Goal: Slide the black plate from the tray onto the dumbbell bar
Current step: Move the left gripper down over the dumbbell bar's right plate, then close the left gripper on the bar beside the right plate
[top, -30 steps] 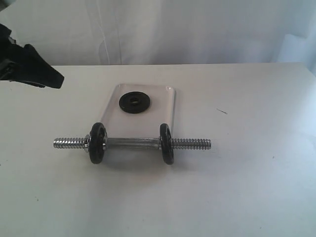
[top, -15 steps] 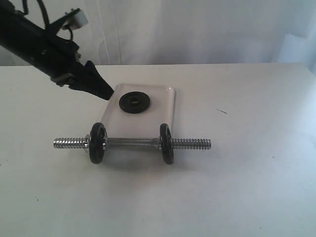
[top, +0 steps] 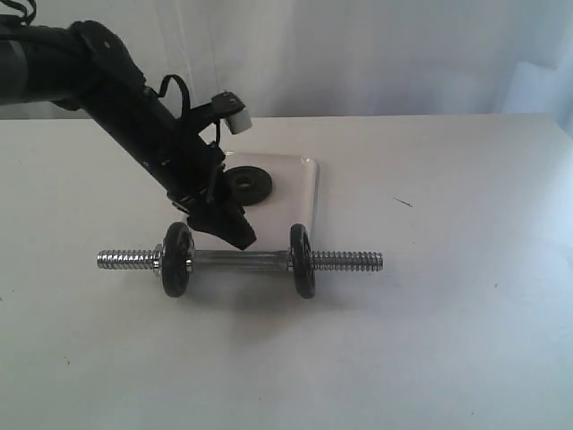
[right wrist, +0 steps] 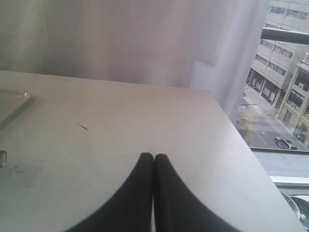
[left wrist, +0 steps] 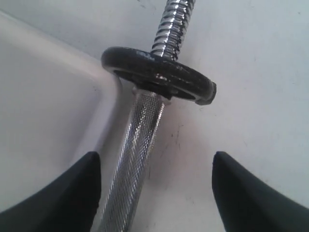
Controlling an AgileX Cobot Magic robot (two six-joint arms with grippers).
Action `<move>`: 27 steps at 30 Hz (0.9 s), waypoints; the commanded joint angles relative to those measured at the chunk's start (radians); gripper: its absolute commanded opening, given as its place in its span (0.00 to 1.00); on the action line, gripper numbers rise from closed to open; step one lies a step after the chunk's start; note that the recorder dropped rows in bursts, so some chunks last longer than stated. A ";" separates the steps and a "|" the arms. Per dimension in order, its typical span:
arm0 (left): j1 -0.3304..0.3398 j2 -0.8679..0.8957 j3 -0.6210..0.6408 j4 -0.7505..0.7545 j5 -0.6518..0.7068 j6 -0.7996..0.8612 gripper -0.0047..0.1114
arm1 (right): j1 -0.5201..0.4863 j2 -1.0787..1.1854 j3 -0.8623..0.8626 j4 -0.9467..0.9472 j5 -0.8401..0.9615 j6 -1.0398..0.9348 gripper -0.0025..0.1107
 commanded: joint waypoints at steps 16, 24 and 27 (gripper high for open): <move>-0.077 0.122 -0.003 -0.079 -0.112 0.246 0.63 | 0.009 -0.005 0.004 -0.001 -0.004 -0.002 0.02; -0.108 0.164 -0.003 -0.083 -0.128 0.266 0.63 | 0.009 -0.005 0.004 -0.001 -0.004 -0.002 0.02; -0.130 0.181 -0.003 -0.079 -0.134 0.268 0.63 | 0.009 -0.005 0.004 -0.001 -0.004 -0.002 0.02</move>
